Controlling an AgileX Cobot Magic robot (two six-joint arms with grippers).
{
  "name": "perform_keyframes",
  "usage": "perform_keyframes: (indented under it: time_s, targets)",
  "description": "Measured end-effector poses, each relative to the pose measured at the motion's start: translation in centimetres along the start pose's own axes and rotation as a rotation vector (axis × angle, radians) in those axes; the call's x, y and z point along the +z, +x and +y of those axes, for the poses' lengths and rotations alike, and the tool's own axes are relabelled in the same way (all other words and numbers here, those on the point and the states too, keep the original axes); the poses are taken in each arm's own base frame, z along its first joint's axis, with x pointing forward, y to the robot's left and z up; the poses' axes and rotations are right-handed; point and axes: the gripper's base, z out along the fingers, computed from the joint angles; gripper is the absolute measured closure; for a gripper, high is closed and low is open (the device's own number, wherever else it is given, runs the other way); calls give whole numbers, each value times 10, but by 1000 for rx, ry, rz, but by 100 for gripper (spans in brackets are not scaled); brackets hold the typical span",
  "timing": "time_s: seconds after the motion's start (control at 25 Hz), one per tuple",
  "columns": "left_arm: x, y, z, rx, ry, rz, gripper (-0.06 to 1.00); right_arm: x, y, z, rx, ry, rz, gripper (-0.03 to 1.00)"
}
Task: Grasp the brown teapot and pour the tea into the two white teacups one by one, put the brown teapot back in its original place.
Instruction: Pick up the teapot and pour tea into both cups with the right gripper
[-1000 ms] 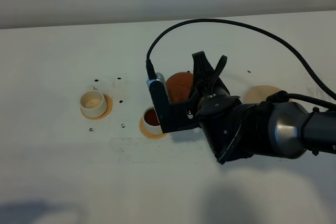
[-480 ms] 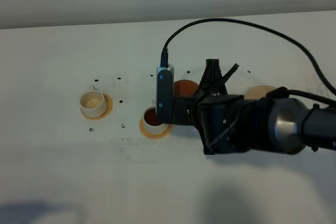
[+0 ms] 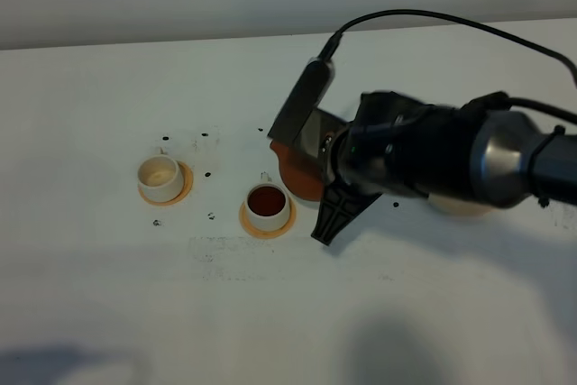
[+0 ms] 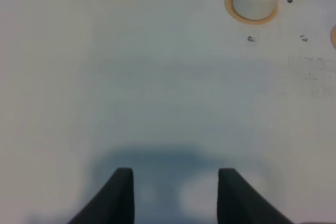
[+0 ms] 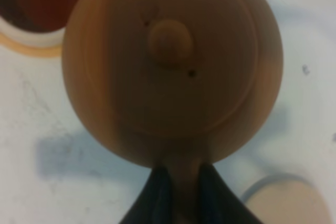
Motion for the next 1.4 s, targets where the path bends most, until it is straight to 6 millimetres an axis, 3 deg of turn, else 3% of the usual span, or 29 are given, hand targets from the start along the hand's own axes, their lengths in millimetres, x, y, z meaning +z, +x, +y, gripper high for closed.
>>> perform_keyframes:
  time_s: [0.44,1.0,1.4]
  targets:
    - [0,0,0,0,0,0,57,13,9,-20,133,-118,5,85]
    - [0,0,0,0,0,0,57,51,18,-18,170,-164,69,85]
    - [0,0,0,0,-1,0,57,42,8,-27,142,-129,44,85]
